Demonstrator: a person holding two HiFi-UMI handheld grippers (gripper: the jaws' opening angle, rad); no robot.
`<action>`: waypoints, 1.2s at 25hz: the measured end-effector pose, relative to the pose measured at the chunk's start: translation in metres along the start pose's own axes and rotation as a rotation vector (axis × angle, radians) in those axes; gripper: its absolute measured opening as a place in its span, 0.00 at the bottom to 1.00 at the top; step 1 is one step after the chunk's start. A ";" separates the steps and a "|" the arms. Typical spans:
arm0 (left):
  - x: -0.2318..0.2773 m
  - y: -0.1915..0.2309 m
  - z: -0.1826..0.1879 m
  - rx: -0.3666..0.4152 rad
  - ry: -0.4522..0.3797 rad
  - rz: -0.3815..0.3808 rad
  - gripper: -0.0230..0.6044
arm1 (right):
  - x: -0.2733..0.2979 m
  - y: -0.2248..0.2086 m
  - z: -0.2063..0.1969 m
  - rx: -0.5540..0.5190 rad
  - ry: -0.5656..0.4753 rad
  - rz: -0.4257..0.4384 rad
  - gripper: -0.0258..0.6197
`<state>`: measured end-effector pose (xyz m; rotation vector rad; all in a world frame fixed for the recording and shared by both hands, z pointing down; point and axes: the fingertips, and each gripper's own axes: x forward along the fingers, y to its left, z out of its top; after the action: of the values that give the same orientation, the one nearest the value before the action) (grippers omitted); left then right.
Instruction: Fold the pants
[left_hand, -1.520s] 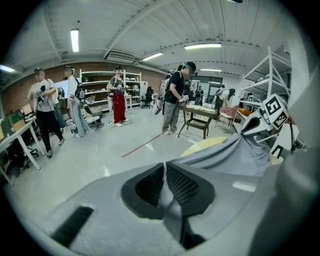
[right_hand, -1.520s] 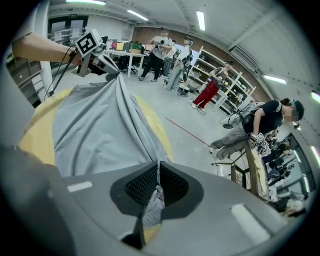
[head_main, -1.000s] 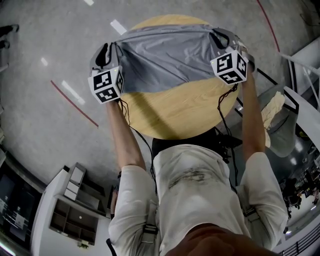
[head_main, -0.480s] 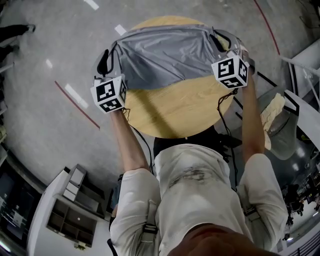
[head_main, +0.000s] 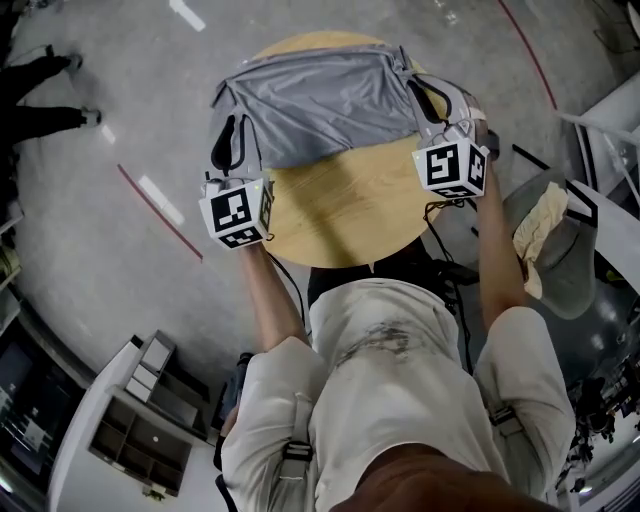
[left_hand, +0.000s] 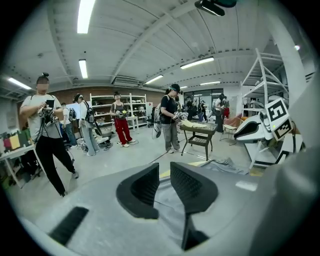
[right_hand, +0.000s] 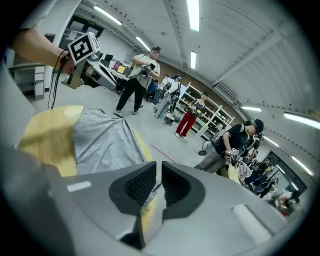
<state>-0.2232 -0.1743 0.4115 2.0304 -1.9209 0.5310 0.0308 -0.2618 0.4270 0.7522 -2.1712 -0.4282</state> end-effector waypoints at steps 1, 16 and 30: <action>-0.005 -0.007 0.003 0.002 -0.006 0.001 0.16 | -0.007 -0.001 0.002 0.003 -0.014 -0.007 0.08; -0.073 -0.106 0.024 -0.041 -0.024 0.052 0.05 | -0.093 -0.010 0.003 0.086 -0.162 0.095 0.05; -0.124 -0.188 0.057 -0.040 -0.149 -0.053 0.05 | -0.160 0.037 0.053 0.169 -0.309 0.178 0.05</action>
<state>-0.0376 -0.0782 0.3110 2.1430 -1.9369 0.3338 0.0590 -0.1285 0.3212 0.6064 -2.5657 -0.2852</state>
